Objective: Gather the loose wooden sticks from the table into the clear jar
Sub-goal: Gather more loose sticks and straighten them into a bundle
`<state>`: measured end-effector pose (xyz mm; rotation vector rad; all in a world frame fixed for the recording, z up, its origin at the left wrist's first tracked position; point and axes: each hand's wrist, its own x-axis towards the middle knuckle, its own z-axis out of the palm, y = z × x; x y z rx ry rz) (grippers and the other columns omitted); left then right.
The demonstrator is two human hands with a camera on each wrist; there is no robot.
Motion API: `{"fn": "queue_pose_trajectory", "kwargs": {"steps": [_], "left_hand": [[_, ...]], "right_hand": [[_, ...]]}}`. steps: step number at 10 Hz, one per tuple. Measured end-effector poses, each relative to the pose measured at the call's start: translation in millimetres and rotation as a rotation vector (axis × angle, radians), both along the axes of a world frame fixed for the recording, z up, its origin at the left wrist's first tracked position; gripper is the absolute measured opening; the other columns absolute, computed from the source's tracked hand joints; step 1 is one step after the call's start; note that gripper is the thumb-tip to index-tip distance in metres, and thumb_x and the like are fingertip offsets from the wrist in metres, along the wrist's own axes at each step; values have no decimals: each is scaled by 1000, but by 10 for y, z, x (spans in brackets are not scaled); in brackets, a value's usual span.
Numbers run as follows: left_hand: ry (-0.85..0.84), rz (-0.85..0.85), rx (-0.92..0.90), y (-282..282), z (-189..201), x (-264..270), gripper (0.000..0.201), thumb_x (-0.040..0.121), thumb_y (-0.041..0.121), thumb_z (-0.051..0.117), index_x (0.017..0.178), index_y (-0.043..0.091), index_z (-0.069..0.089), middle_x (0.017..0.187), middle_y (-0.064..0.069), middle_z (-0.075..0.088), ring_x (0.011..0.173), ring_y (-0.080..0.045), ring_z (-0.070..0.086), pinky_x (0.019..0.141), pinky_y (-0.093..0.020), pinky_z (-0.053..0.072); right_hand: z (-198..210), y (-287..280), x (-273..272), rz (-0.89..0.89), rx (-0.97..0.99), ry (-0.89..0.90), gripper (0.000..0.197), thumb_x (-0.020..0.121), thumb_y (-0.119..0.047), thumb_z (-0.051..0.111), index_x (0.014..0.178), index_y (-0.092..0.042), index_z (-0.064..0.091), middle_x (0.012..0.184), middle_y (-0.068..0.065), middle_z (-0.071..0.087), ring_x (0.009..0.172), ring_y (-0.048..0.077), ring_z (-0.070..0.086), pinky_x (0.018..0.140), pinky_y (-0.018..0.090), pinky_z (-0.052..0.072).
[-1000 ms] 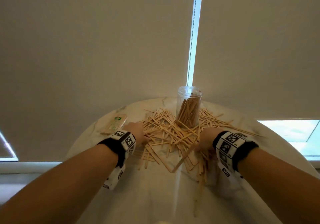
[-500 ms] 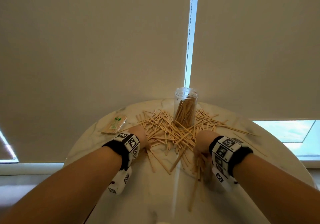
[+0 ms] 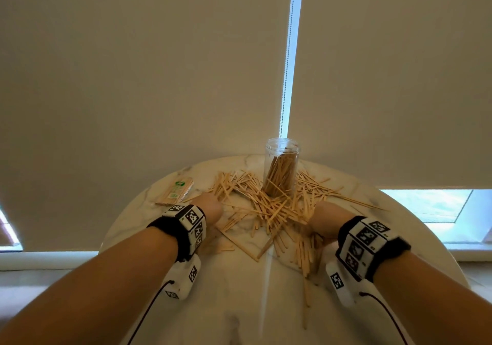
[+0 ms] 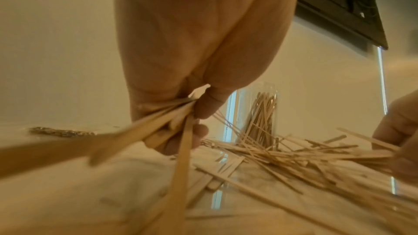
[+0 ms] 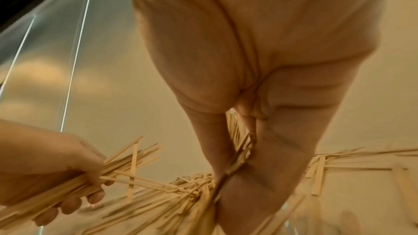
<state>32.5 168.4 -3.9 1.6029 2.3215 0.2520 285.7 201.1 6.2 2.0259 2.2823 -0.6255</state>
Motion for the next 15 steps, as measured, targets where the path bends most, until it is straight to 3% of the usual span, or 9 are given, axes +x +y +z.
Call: {"fn": "queue_pose_trajectory", "kwargs": {"steps": [1, 2, 3, 6, 9, 11, 12, 14, 15], "left_hand": [[-58, -15, 14, -36, 92, 40, 34, 104, 3, 34, 123, -9, 59, 120, -22, 64, 91, -29, 59, 77, -30, 50], [-757, 302, 208, 2, 65, 115, 41, 106, 16, 32, 131, -10, 51, 83, -18, 59, 68, -31, 55, 57, -34, 46], [-846, 280, 136, 6, 18, 196, 48, 99, 42, 43, 126, 3, 55, 68, -4, 42, 54, -18, 40, 48, -25, 37], [-809, 74, 172, -48, -39, 527, 125, 40, 106, 41, 113, 7, 60, 111, -15, 68, 108, -35, 65, 99, -53, 49], [-838, 155, 734, 23, -18, 526, 36, 91, 54, 61, 93, 18, 57, 81, 0, 63, 65, -13, 57, 65, -33, 53], [-942, 133, 572, -12, -48, 598, 83, 62, 88, 62, 91, 10, 62, 61, -8, 57, 58, -25, 60, 69, -41, 52], [-982, 218, 535, 6, -3, 663, 117, 51, 92, 65, 130, 9, 45, 113, -20, 62, 101, -34, 64, 94, -50, 53], [-1089, 244, 624, 38, 118, 672, 122, 82, 52, 73, 155, 22, -19, 155, -11, 38, 136, -30, 45, 112, -43, 37], [-1058, 245, 589, 71, 121, 626, 105, 80, 55, 73, 156, 12, 14, 134, -7, 60, 121, -27, 60, 103, -44, 48]], "right_hand": [[4, -58, 46, 2, 38, 78, 22, 91, -28, 69, 88, -6, 71, 90, 4, 71, 84, 19, 68, 75, 27, 56], [-6, -131, 65, 5, 28, 226, 21, 91, -27, 69, 76, -14, 61, 80, 4, 64, 70, 15, 61, 63, 22, 54], [-3, -239, 26, -51, 11, 429, 15, 88, -17, 72, 80, -6, 66, 76, 9, 70, 65, 18, 68, 65, 28, 62], [56, -426, -127, -3, 172, 566, 17, 93, -18, 67, 79, -9, 72, 71, 6, 75, 67, 20, 74, 71, 40, 63], [91, -263, -174, -122, 271, 784, 13, 96, -16, 64, 91, -6, 69, 75, 8, 74, 59, 16, 73, 49, 21, 56], [29, -253, -373, 9, 408, 734, 11, 95, -27, 63, 87, -22, 68, 72, -2, 73, 60, 12, 71, 61, 34, 62], [2, -322, -531, 60, 446, 672, 15, 96, -30, 59, 83, -25, 64, 71, -3, 70, 64, 14, 69, 64, 37, 60], [-27, -458, -782, 208, 415, 599, 19, 98, -28, 50, 86, -18, 61, 73, -2, 69, 64, 14, 68, 62, 34, 60], [-38, -435, -818, 264, 431, 540, 17, 97, -22, 50, 86, -17, 62, 74, 0, 69, 65, 17, 68, 65, 39, 60]]}}
